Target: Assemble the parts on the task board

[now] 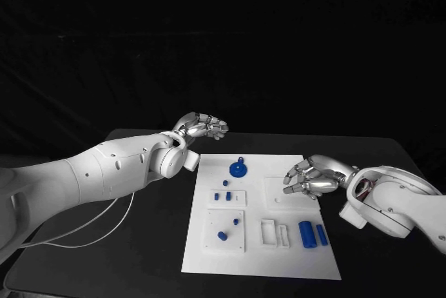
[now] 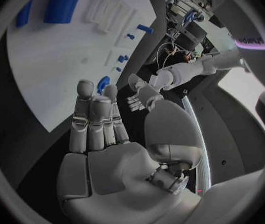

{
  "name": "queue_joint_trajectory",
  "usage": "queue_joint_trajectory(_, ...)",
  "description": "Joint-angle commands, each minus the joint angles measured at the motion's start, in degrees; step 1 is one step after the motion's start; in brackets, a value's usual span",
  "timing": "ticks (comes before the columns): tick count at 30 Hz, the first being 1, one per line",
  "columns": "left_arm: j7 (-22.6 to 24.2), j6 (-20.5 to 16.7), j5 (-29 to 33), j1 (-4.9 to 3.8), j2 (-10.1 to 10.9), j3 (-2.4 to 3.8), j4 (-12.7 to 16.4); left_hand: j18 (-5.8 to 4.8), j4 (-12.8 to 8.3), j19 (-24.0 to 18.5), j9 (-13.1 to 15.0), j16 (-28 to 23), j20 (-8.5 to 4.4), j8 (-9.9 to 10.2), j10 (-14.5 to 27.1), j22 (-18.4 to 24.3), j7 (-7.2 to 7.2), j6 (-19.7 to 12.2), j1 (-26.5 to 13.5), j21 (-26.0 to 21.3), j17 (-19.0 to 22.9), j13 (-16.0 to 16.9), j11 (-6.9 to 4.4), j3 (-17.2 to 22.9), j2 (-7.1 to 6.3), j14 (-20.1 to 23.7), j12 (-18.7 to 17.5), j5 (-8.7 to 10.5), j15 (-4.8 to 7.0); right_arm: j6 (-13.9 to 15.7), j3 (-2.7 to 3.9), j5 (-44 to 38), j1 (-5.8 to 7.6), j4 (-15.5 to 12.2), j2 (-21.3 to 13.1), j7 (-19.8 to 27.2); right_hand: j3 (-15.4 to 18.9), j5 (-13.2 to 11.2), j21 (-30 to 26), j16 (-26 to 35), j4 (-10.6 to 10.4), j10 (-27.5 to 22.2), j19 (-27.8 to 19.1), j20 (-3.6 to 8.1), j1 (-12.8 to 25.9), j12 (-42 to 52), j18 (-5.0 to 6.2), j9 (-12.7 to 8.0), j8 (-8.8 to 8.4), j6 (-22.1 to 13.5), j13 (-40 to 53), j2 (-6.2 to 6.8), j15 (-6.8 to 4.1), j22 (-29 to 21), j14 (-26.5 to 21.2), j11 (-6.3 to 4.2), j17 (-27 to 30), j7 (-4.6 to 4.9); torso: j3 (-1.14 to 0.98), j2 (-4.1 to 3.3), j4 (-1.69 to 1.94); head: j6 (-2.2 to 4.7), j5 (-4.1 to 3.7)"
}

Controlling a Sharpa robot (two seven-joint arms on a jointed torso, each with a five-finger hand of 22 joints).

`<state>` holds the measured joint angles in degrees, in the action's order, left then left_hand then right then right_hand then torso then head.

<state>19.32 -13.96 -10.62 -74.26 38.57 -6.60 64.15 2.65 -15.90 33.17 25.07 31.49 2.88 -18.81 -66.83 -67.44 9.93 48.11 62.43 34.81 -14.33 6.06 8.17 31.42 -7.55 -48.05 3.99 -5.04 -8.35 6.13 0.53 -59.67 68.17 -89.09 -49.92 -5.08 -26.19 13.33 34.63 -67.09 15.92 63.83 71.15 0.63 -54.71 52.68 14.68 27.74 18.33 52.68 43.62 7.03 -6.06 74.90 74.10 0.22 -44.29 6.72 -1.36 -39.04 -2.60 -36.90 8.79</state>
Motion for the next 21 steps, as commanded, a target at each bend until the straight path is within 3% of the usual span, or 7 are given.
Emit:
queue_joint_trajectory(1,0.6,1.1,0.4,0.13,-0.1,0.05,-0.1,0.62,0.1,0.0,-0.1,-0.2,0.16,-0.4,0.4,-0.1,0.02,-0.4,-0.2,-0.2,-0.1,-0.1,-0.14,-0.3,0.58,0.0,0.1,0.39,-0.45,-8.7,0.01,8.7,0.31,-0.1,-1.1,-6.4,-0.3,0.4,0.8,-0.7,-0.4,-1.0,0.6,0.23,0.7,2.4,0.32,0.2,-0.28,0.1,2.4,-0.35,-0.08,0.7,0.4,-0.03,-0.6,-0.02,-0.24,0.41,-0.24,0.29,-1.60)
queue_joint_trajectory(5,0.7,1.3,0.5,0.59,0.0,0.04,-0.3,0.61,0.1,0.0,-0.1,-0.3,0.16,-0.4,0.4,-0.1,0.03,-0.4,-0.3,-0.2,-0.2,-0.1,-0.14,-0.3,0.58,0.0,0.1,0.40,-0.45,-6.0,0.00,2.2,0.69,-1.5,-3.4,-10.5,-1.5,-1.6,1.5,-2.0,-2.2,-0.9,1.3,0.65,2.2,6.4,0.32,0.7,-0.08,0.9,6.2,-1.59,-0.31,1.1,0.5,-0.32,-1.8,-0.32,-0.44,0.83,-0.47,0.01,-2.95)
queue_joint_trajectory(7,0.7,1.4,0.6,0.76,0.2,0.03,-0.4,0.61,0.2,0.0,-0.1,-0.3,0.16,-0.4,0.4,-0.1,0.04,-0.4,-0.4,-0.3,-0.2,-0.1,-0.14,-0.4,0.59,0.0,0.1,0.41,-0.45,-9.2,-0.01,1.3,0.94,-2.7,-5.1,-14.3,-9.2,-8.6,2.0,-2.9,-6.1,-1.2,1.8,0.98,1.1,8.5,0.32,1.2,0.05,2.0,8.9,0.24,-0.70,1.1,0.3,-0.75,-2.9,-0.88,-0.54,1.11,-0.58,-0.27,-3.85)
queue_joint_trajectory(12,0.6,1.6,1.6,0.80,0.6,-0.01,0.5,0.59,0.3,0.0,-0.1,-0.4,0.16,-0.3,0.4,-0.2,0.06,-0.5,-0.7,-0.3,-0.4,-0.2,-0.13,-0.5,0.67,-0.1,0.1,0.46,-0.45,-14.0,-0.40,12.2,1.34,-3.8,-7.8,-20.0,-11.2,-9.6,3.6,-4.5,-8.0,-0.2,2.8,1.46,2.3,10.8,0.32,1.7,0.06,2.6,11.4,1.20,-0.88,1.4,0.6,-0.84,-4.4,-0.93,-0.59,1.51,-0.72,-0.81,-6.32)
queue_joint_trajectory(14,0.6,1.9,1.7,0.80,1.1,-0.04,1.2,0.59,0.5,0.0,-0.1,-0.5,0.16,-0.3,0.4,-0.3,0.06,-0.5,-1.0,-0.4,-0.5,-0.2,-0.13,-0.7,0.75,-0.1,0.1,0.73,-0.45,-16.5,-0.78,11.6,1.34,-4.2,-8.5,-21.7,-12.6,-9.0,4.3,-5.4,-8.6,0.2,3.4,1.94,2.1,12.5,0.32,2.3,0.55,3.3,13.1,0.51,-1.12,1.4,0.8,-1.14,-5.2,-1.16,-0.56,1.65,-0.75,-1.03,-7.06)
queue_joint_trajectory(17,1.1,2.7,1.7,0.82,1.2,-0.07,1.6,0.59,0.5,-0.1,-0.1,-0.8,0.15,-0.4,0.5,-0.4,0.06,-0.5,-1.6,-0.5,-0.8,-0.3,-0.11,-1.2,0.55,-0.1,0.1,1.88,-0.46,-18.3,-1.39,6.4,1.34,-5.4,-9.2,-23.0,-8.9,-4.7,5.6,-6.6,-6.1,-0.5,3.1,2.43,5.4,14.2,0.32,3.4,0.28,2.1,15.5,-1.96,-0.75,1.4,0.3,-0.88,-6.6,-1.07,-0.54,1.80,-0.89,-1.30,-7.38)
queue_joint_trajectory(21,2.3,4.0,1.4,0.85,1.8,-0.08,2.3,0.60,0.2,-0.3,-0.1,-1.1,0.16,-0.5,0.6,-0.6,-0.01,-0.5,-3.7,-0.8,-1.3,-0.5,-0.09,-3.7,-0.34,0.0,0.1,1.84,-0.48,-18.8,-2.13,3.2,1.33,-6.9,-9.4,-24.0,-8.2,-7.3,5.9,-6.7,-6.5,-0.5,3.0,2.40,7.0,14.2,0.32,3.8,0.38,2.2,15.9,-1.05,-0.90,1.3,0.2,-0.92,-6.8,-0.96,-0.60,2.08,-0.97,-1.76,-7.55)
